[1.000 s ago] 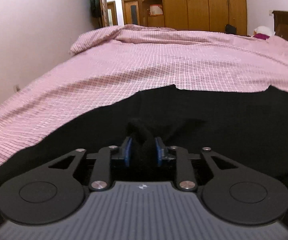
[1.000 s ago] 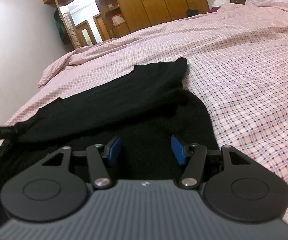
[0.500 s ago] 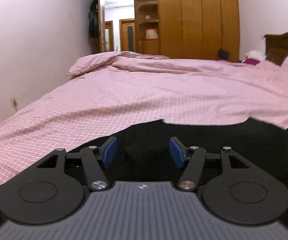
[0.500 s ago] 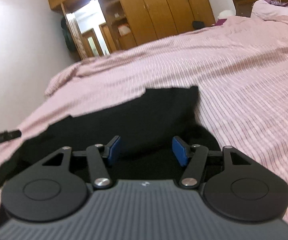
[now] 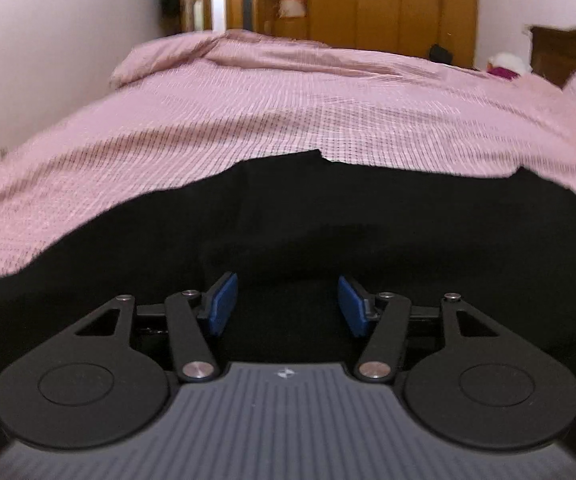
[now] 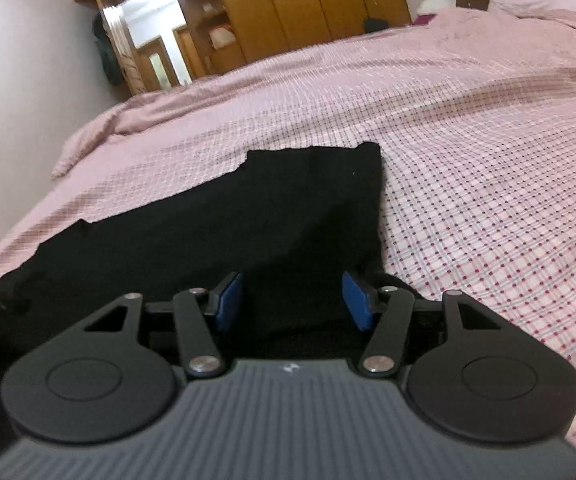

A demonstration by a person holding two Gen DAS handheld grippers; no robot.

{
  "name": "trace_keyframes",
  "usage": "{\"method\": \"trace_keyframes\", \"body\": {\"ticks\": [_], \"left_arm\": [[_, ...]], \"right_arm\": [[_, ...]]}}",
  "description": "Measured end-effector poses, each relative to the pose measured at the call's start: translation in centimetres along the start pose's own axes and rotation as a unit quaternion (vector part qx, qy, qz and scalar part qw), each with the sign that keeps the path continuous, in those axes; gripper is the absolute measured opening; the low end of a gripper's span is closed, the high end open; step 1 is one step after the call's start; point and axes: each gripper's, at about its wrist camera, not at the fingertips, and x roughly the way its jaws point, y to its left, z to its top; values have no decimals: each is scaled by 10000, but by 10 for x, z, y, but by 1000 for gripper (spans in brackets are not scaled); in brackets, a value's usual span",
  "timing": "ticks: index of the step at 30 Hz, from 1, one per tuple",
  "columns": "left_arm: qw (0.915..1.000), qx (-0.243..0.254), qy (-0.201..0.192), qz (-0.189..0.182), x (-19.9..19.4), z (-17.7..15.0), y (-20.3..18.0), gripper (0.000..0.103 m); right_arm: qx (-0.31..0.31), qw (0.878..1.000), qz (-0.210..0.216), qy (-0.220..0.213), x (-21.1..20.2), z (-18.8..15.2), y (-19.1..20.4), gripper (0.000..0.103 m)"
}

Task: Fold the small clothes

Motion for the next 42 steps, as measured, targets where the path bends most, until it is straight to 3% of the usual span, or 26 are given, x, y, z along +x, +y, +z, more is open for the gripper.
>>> {"method": "trace_keyframes", "body": {"ticks": [3,10,14,22,25,31,35,42], "left_arm": [[9995,245,-21,199,2,-2,-11,63],[9998,-183,118,38,-20,10,5,65],[9980,-200,272,540,-42,19,12,73],[9940,-417,365,942,-85,24,52,79],[9924,-434,443,1061,-96,20,66,82],[9885,-224,612,1367,-109,-3,91,84],[9869,-323,758,1386,-113,-19,110,84],[9903,-216,883,1046,-114,-44,133,85]], "right_arm": [[-41,10000,-8,-21,1,-2,1,57],[62,9999,82,-74,0,-2,-3,57],[60,9999,86,-80,-1,0,-2,57],[187,9996,181,-126,-23,9,9,61],[-108,9996,102,-243,-39,10,22,73],[-304,9991,147,-239,-61,12,35,73],[-268,9994,111,-164,-70,10,41,73],[-290,9994,-121,152,-73,-1,57,73]]}}
